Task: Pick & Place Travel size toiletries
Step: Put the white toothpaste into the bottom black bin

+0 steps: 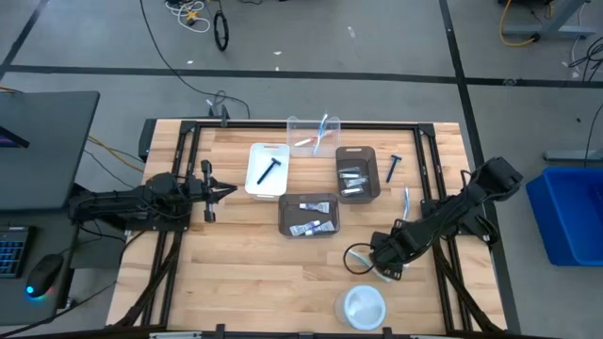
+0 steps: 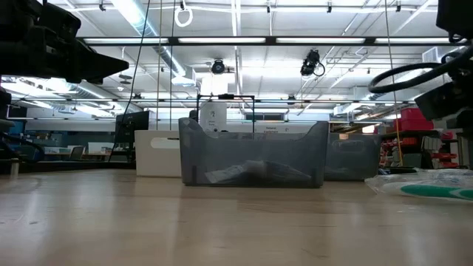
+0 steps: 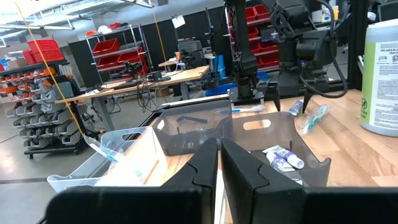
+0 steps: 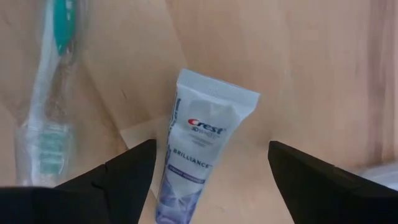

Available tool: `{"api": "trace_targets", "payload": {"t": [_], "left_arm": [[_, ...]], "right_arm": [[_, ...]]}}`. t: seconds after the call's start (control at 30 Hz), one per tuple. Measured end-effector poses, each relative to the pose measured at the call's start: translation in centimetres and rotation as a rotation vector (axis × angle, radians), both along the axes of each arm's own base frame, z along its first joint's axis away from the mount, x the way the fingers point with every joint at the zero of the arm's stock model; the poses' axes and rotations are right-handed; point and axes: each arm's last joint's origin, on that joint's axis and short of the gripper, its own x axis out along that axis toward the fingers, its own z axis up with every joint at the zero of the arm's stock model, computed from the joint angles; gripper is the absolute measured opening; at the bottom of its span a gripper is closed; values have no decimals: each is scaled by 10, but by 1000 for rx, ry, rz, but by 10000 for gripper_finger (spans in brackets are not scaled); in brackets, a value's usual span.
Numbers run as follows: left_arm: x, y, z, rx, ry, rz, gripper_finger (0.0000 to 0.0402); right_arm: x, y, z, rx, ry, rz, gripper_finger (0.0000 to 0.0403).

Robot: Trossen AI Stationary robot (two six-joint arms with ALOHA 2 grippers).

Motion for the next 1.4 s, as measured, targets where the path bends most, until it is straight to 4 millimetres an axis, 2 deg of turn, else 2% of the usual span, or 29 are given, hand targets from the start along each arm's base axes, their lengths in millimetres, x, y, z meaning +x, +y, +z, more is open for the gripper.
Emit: {"api": "trace_targets", "payload": {"t": [0.27,0.63,0.8,1.4], "left_arm": [[0,0,0,0,0,0,27],[0,0,0,0,1,0,27],[0,0,0,0,0,1,27],[0,0,0,0,0,0,27]], "right_arm": [[2,2,-3,10,7,-20,297],[3,3,-4,28,3,-24,200],[3,3,-4,27,4,-23,169],[5,4,-1,29,-6,-9,135]]}}
